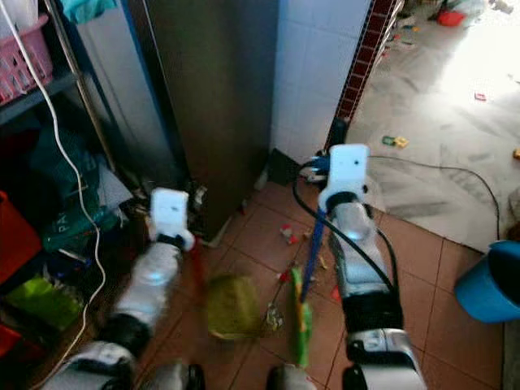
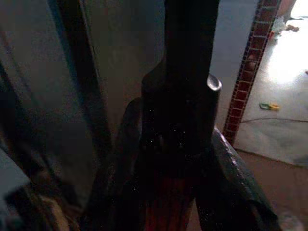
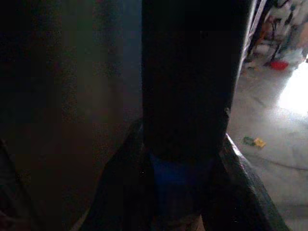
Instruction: Sweep floor
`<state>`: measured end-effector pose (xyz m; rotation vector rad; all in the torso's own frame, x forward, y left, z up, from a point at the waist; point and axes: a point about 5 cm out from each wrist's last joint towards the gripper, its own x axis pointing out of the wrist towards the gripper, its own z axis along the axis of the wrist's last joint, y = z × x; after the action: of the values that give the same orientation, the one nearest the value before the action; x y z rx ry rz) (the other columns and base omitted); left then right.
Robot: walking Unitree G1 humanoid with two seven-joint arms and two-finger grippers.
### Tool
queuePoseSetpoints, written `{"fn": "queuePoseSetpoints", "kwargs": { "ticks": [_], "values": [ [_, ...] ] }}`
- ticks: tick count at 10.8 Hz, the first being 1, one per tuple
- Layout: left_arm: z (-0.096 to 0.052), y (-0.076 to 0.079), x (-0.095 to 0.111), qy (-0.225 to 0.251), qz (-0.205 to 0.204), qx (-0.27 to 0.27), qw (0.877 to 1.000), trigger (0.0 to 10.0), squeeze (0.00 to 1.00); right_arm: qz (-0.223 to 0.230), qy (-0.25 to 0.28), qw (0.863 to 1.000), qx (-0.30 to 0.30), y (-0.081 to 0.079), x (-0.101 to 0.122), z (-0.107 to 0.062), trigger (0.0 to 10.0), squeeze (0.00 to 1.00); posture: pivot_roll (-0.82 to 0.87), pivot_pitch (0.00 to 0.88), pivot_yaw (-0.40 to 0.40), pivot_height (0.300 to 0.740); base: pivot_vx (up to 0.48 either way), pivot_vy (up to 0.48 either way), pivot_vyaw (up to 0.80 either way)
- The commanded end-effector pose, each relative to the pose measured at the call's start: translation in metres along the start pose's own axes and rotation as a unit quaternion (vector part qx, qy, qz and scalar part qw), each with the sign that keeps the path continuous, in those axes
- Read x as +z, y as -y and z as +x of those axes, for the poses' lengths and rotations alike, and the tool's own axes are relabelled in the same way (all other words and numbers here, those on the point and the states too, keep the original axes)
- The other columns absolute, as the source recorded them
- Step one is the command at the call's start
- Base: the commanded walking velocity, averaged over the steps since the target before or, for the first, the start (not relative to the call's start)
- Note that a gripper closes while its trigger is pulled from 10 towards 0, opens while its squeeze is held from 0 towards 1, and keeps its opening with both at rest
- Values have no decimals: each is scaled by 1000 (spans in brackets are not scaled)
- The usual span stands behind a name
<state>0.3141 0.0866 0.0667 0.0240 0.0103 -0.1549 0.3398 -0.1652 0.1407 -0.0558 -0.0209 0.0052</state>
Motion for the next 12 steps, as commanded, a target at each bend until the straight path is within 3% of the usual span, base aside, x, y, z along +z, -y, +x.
{"fn": "queuePoseSetpoints", "kwargs": {
  "ticks": [1, 4, 6, 9, 12],
  "values": [
    [3, 1, -1, -8, -11, 2, 1000, 10000, 0, 20, 3, 1000, -2, -2, 6, 4, 10000, 0, -31, 66, -55, 740, 0, 0, 0],
    [7, 10, -6, -28, -12, -20, 999, 10000, 0, 100, -27, 995, -16, -9, 6, 7, 10000, 0, -44, 69, -32, 740, 0, 0, 0],
    [11, 10, -6, -34, -9, -23, 999, 10000, 0, 130, -36, 991, -21, -4, 9, 8, 10000, 0, -36, 75, -28, 740, 0, 0, 0],
    [13, 12, -7, -41, -10, -30, 999, 10000, 0, 133, -17, 991, 10, -11, 24, 14, 10000, 0, -33, 66, -36, 740, 0, 0, 0],
    [15, 18, -6, -40, -28, -43, 998, 10000, 0, 83, 30, 995, 49, -18, 40, 12, 10000, 0, -42, 61, -50, 740, 0, 0, 0]
  ]
}}
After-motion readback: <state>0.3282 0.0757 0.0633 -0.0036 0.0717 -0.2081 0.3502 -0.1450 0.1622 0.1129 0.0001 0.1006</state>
